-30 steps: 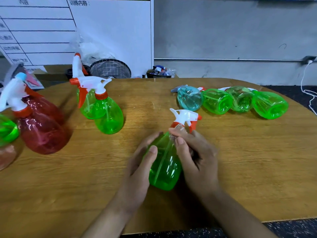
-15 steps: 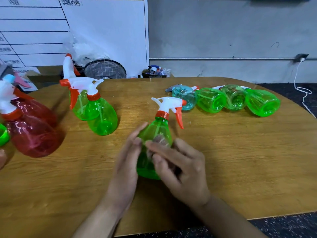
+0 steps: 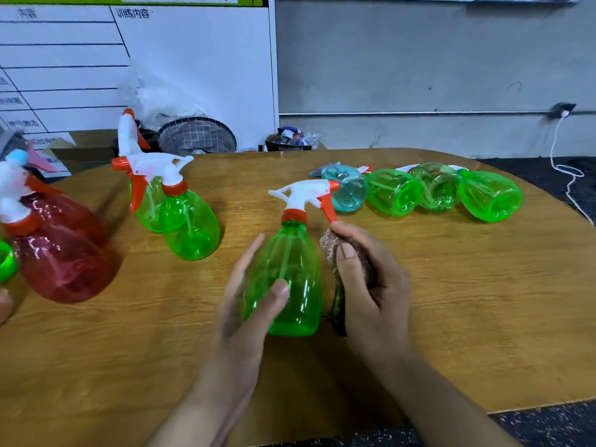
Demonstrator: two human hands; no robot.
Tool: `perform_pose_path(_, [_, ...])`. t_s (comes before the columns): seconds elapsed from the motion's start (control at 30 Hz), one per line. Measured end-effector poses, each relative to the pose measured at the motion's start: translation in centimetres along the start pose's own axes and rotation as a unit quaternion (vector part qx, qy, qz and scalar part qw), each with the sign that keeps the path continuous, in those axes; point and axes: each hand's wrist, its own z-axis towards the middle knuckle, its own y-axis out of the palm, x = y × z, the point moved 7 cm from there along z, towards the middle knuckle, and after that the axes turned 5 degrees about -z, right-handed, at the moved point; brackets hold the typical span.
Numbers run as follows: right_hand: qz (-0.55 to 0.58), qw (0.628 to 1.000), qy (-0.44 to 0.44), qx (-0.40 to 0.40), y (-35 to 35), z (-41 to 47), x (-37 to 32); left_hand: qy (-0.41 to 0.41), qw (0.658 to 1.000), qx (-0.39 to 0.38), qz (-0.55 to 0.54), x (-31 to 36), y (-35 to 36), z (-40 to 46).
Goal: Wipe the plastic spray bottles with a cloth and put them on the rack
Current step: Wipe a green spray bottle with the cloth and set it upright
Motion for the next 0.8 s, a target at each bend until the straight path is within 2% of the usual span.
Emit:
perform_pose_path(0.2, [-0.056,0.998,0.001,-0.004,0.2,-0.1,0.2,-0.04,0.999,-0.022,-0.012,-0.9,0.6,0.0])
perform_pose_path(0.37, [-0.066,0.995,0.005,-0.07,1.6,-1.0,0.1,-0.028,1.0,-0.007,-0.001,-0.7,0.1,-0.2])
perform_pose_path(0.43, [-0.086,0.991,-0.035,-0.1,2.2,-1.7,-0.8,-0.009,1.0,0.017,-0.012,-0.5,-0.5,0.0])
perform_pose_path(0.5, [-0.094,0.979,-0.113,-0.142,3.3,-3.0,-2.4,0.003,0.998,0.047,-0.044,-0.2,-1.2,0.4])
perform_pose_path(0.57, [-0.11,0.957,-0.208,-0.171,4.1,-4.3,-3.9,0.009,0.997,0.044,-0.06,0.3,-1.5,0.7])
perform_pose_path(0.63, [-0.129,0.942,-0.258,-0.169,4.2,-4.7,-4.3,0.008,0.998,0.03,-0.062,0.5,-1.5,0.8])
perform_pose_path(0.7, [-0.12,0.955,-0.229,-0.146,3.6,-3.9,-3.5,-0.002,0.997,0.025,-0.075,0.5,-1.3,0.7])
perform_pose_path(0.8, [-0.064,0.99,-0.096,-0.084,2.1,-1.7,-0.9,-0.012,0.998,0.005,-0.068,-0.1,-0.5,0.4])
